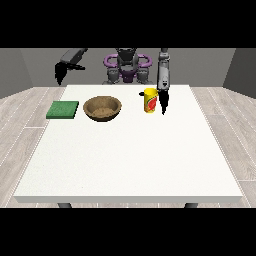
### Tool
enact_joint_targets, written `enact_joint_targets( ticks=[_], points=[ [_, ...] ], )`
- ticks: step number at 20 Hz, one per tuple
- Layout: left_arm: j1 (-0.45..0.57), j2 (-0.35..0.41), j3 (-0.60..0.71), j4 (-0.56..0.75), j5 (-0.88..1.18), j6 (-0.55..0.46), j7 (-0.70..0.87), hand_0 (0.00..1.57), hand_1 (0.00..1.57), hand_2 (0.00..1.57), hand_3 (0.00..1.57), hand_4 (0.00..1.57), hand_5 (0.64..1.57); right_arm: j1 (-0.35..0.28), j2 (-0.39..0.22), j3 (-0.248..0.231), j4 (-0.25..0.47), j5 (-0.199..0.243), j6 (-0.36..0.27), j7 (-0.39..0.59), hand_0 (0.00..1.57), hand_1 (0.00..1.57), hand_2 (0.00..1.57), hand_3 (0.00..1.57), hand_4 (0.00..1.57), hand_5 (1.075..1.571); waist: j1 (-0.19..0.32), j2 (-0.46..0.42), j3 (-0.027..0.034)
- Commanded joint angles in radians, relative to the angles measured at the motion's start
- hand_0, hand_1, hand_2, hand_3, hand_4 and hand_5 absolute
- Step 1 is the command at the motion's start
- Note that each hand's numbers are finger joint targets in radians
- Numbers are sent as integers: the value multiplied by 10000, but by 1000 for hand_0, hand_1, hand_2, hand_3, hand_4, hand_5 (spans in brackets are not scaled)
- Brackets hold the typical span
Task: Pick the cup and pour the ball into the bowl, then pick the bowl and place it on the pad
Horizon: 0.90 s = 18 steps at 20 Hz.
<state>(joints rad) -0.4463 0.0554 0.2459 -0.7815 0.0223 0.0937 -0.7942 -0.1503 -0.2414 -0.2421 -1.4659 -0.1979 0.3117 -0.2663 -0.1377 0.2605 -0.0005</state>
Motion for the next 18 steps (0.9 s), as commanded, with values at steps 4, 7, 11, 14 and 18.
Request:
enact_joint_targets(
  ticks=[4, 7, 11, 14, 18],
  points=[
    [-1013, 68, 224, 1766, 83, 199, -886, 0, 0, 0, 0, 0, 1526, -561, -97, -39, 53, 168, -241, 88, 0, 0, 0, 0, 0, 1571, -59, 293, -1],
    [-1259, 96, 660, 2187, 381, 477, -1432, 0, 0, 0, 0, 763, 1320, -277, -133, 24, -361, -18, 113, -9, 0, 0, 0, 0, 0, 1571, -524, 592, -4],
    [-610, -152, -329, 1581, -1365, 2947, -1448, 1299, 1299, 1571, 1571, 1428, 1255, -642, -451, -425, 621, -198, 351, -459, 0, 0, 0, 0, 0, 1570, -591, 797, 9],
    [-705, -349, -356, 1812, -1582, 3518, -1147, 1323, 1323, 1571, 1571, 1477, 1250, -717, -577, -249, 130, -274, 395, 228, 0, 0, 0, 0, 0, 1570, -730, 336, 1],
    [-100, -152, -676, 1921, -1831, 3158, -1117, 1316, 1316, 1571, 1571, 1496, 1256, -217, -977, -743, 714, -563, 711, 455, 0, 0, 0, 0, 0, 1570, -292, -591, 4]
  ],
)
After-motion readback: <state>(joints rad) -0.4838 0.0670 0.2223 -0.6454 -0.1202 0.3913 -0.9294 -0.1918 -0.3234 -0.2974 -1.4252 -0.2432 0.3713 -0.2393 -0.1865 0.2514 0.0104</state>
